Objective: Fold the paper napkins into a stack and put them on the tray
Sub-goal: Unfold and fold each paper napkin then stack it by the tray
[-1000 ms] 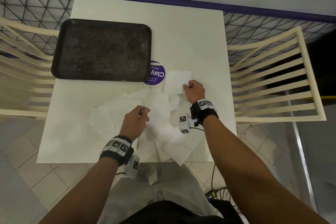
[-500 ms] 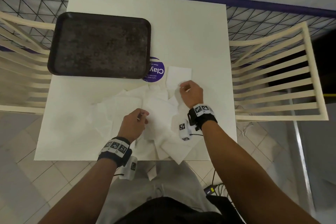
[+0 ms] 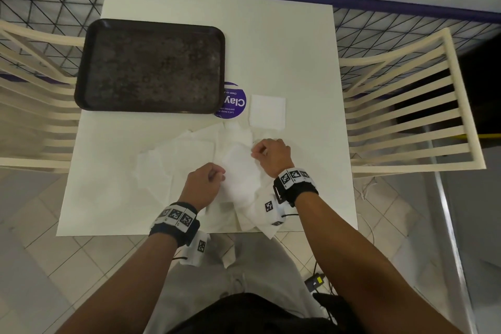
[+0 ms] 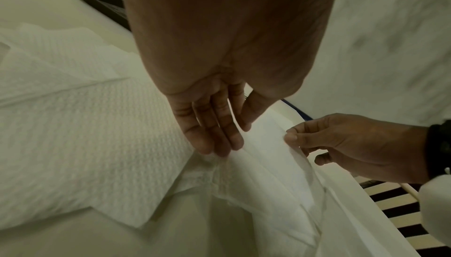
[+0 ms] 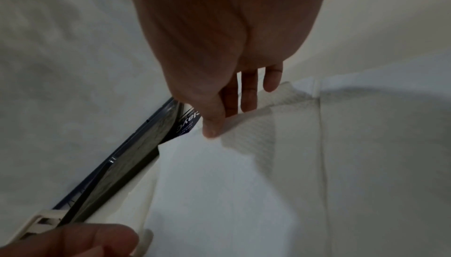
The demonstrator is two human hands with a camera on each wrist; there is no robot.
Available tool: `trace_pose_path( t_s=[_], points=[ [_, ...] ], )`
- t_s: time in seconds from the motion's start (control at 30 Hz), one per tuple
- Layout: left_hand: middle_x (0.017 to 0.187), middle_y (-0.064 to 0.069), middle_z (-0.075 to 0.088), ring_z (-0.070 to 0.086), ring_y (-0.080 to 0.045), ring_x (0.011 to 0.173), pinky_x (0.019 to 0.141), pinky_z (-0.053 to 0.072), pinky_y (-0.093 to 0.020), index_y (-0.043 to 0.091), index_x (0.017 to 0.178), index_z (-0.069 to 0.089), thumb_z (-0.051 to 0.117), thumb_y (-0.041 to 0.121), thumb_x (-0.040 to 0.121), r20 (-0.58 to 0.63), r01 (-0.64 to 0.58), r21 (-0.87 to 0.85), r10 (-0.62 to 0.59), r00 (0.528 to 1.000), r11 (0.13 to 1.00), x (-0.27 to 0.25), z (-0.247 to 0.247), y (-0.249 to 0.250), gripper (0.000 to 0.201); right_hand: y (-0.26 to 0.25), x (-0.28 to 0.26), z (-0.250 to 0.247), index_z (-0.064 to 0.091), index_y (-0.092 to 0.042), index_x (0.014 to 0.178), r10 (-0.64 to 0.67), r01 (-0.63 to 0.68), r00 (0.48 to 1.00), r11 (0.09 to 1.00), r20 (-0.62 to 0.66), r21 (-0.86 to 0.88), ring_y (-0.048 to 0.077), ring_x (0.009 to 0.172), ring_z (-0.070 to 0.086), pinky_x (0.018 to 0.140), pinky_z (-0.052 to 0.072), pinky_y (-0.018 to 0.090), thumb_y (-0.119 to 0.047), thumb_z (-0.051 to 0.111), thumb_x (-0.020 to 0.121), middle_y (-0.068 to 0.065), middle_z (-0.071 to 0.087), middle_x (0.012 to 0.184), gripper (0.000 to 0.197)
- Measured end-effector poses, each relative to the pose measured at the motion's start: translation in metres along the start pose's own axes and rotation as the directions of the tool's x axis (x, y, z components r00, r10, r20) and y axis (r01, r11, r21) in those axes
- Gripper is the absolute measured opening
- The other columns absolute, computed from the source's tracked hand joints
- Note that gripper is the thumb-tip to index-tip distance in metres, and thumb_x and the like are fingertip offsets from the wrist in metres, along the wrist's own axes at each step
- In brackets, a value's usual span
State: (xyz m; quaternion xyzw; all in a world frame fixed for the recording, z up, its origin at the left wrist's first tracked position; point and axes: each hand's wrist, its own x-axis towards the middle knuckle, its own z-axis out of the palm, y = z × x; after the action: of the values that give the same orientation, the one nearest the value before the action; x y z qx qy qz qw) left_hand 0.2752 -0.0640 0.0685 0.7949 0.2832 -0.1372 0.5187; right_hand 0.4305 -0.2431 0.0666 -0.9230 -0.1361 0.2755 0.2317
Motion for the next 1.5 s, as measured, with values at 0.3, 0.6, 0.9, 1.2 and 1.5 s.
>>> trace_pose_path(
  t_s=[0.3,0.6,0.9,1.2,1.5],
  points=[
    [0.11,0.007,0.075,0.073,-0.012,0.096,0.089,0.057,-0.037,0.025,0.125,0.058,0.061,0.055,0.098,-0.048,0.105,-0.211,-0.118,0.992,0.972,-0.006,0.004,0.013,0.04,-0.01,-0.018,-0.028,0.066,-0.02,0.09,-0.045,0.087,0.993,0.908,-0.112,0.409,0.003,0.079,0.061,0.077,0.045,0.017,-0.019,0.073,0.09,-0.004,0.071,0.085,0.007],
    [0.091,-0.008,0.074,0.07,-0.029,0.089,0.084,0.062,-0.045,0.013,0.09,0.069,0.073,0.038,0.096,-0.123,-0.063,-0.337,0.022,0.992,0.939,-0.004,-0.002,0.038,0.026,-0.028,-0.028,-0.035,0.066,-0.024,0.088,0.019,0.087,0.988,0.761,-0.156,0.643,0.018,0.088,0.072,0.091,0.055,0.041,-0.021,0.074,0.091,0.003,0.077,0.1,0.009],
    [0.099,-0.007,0.076,0.071,-0.025,0.086,0.084,0.063,-0.048,0.011,0.108,0.069,0.067,0.025,0.101,-0.209,-0.082,-0.393,-0.002,0.978,0.916,-0.002,-0.015,0.043,0.016,-0.036,-0.054,-0.031,0.054,-0.038,0.136,-0.132,0.201,0.978,0.784,-0.159,0.587,0.008,0.073,0.053,0.084,0.045,0.013,-0.014,0.079,0.085,-0.001,0.047,0.072,0.061],
    [0.104,-0.007,0.079,0.075,-0.028,0.101,0.091,0.061,-0.047,0.012,0.136,0.061,0.075,0.018,0.095,-0.148,-0.074,-0.514,-0.003,0.989,0.855,-0.008,-0.019,0.042,0.044,-0.037,-0.057,-0.021,0.069,-0.028,0.12,-0.102,0.197,0.976,0.797,-0.194,0.571,0.007,0.07,0.048,0.076,0.044,0.013,-0.013,0.082,0.081,-0.008,0.053,0.081,0.044],
    [0.102,-0.01,0.078,0.07,-0.043,0.102,0.093,0.057,-0.062,0.012,0.101,0.078,0.07,0.009,0.094,-0.182,-0.133,-0.496,0.047,0.982,0.858,-0.009,-0.021,0.036,0.01,-0.035,-0.06,-0.019,0.063,-0.014,0.13,0.16,-0.097,0.987,0.621,-0.005,0.778,0.011,0.078,0.067,0.071,0.05,0.024,-0.018,0.085,0.08,0.0,0.076,0.091,0.054]
  ],
)
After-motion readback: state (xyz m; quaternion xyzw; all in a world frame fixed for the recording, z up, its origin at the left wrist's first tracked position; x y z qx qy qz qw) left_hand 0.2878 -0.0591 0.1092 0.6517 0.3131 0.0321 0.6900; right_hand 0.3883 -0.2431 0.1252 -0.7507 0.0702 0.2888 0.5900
